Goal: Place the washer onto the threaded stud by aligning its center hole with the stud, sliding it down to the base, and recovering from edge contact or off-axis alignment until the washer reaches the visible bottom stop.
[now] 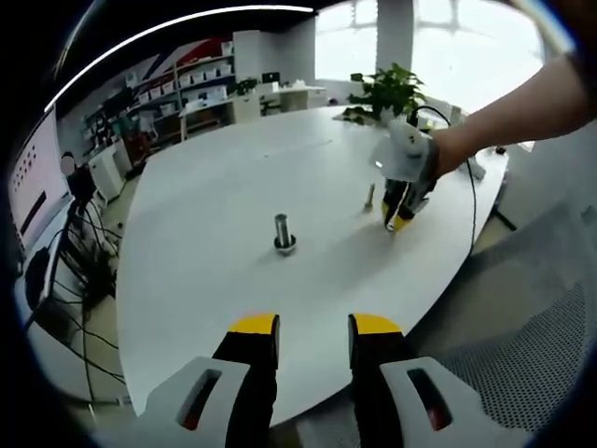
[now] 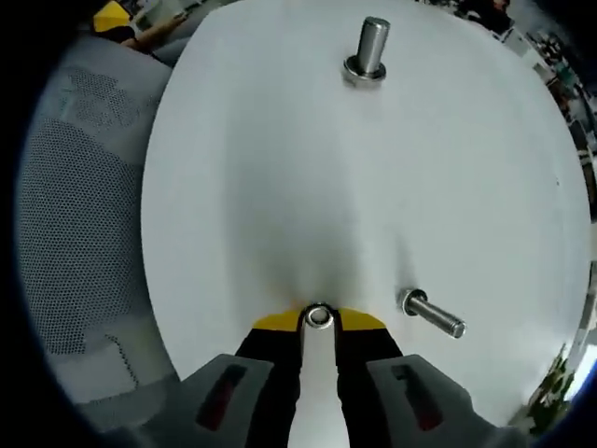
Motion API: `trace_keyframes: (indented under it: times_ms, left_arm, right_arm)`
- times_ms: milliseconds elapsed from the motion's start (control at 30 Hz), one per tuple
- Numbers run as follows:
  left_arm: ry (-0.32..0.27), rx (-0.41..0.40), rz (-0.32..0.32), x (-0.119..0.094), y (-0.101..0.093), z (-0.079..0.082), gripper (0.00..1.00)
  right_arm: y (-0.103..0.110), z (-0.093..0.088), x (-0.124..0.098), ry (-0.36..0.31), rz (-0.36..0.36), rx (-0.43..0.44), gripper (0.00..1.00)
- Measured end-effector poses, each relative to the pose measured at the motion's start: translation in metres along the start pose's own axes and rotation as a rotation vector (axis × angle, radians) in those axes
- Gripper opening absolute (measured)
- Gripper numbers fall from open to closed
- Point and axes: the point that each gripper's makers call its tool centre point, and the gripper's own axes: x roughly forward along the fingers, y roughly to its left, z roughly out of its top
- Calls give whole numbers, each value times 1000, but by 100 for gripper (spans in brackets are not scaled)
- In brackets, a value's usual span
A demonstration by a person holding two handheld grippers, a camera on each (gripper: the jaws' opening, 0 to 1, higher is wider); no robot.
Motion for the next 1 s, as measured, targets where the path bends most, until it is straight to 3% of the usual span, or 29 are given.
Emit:
trace_keyframes:
  times_ms: [100,533,733,1000]
  left_arm:
    - [-1,-5,0,0,0,0,28]
    - [-28,-11,-6,-2,-1,5,28]
    - [-73,-22,-19,-4,-3,13,28]
    - [-99,-23,-26,-6,-4,18,29]
  right_arm:
    - [-1,-2,0,4,-4,7,14]
    - [0,-4,-3,-102,-52,108,14]
    - [-2,-6,-4,-191,-78,223,14]
    - [-9,-17,-14,-210,-106,299,14]
